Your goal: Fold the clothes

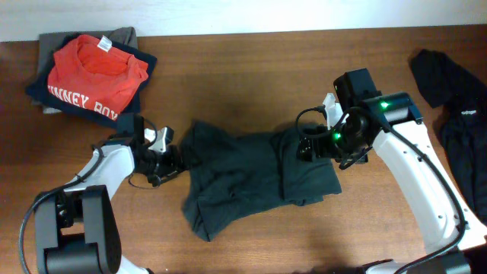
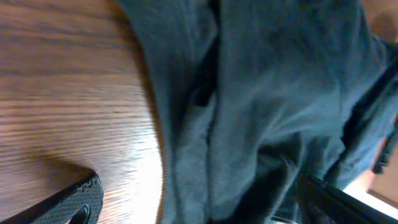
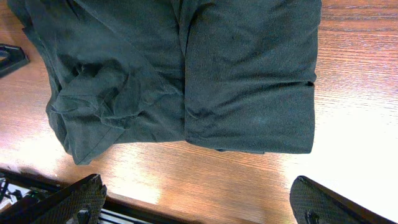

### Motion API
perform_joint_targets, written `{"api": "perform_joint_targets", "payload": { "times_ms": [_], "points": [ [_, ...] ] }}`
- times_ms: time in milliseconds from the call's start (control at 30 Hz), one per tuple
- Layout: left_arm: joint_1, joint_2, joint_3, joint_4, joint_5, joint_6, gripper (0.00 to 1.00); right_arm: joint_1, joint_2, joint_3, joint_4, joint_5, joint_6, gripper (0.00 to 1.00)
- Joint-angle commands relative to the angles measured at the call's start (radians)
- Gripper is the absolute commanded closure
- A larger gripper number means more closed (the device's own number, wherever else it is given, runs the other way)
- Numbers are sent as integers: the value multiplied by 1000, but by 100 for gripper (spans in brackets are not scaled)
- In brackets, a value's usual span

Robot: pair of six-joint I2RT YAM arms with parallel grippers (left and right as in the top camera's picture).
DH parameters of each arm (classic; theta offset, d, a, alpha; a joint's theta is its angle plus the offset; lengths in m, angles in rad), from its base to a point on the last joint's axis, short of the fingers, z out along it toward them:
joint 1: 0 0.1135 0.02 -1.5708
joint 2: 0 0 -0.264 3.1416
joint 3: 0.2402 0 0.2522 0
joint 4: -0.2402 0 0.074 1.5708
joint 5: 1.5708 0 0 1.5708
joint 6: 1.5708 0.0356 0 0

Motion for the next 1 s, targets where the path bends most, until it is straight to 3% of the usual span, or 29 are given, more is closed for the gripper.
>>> {"api": "perform_joint_targets", "payload": {
  "times_ms": [0,333,467,600,767,833,967],
  "points": [
    [-8,47,-73,-14,-13,-3,1,-3,4,-5,0,16,4,1],
    [-87,48,-128,39,-14,-75,2,-3,4,-5,9,16,4,1],
    [-131,52,-128,86,-14,-125,11,-3,4,-5,7,16,4,1],
    [-152,54,-128,122,-25,-159,38,-3,4,-5,2,16,4,1],
    [-152,54,-128,141,-24,-169,40,-3,4,-5,3,16,4,1],
    [-152,54,-128,145,-25,-169,48,-3,4,-5,3,16,4,1],
    [-152,54,-128,148,-47,-170,84,-3,4,-5,3,16,4,1]
  ]
}}
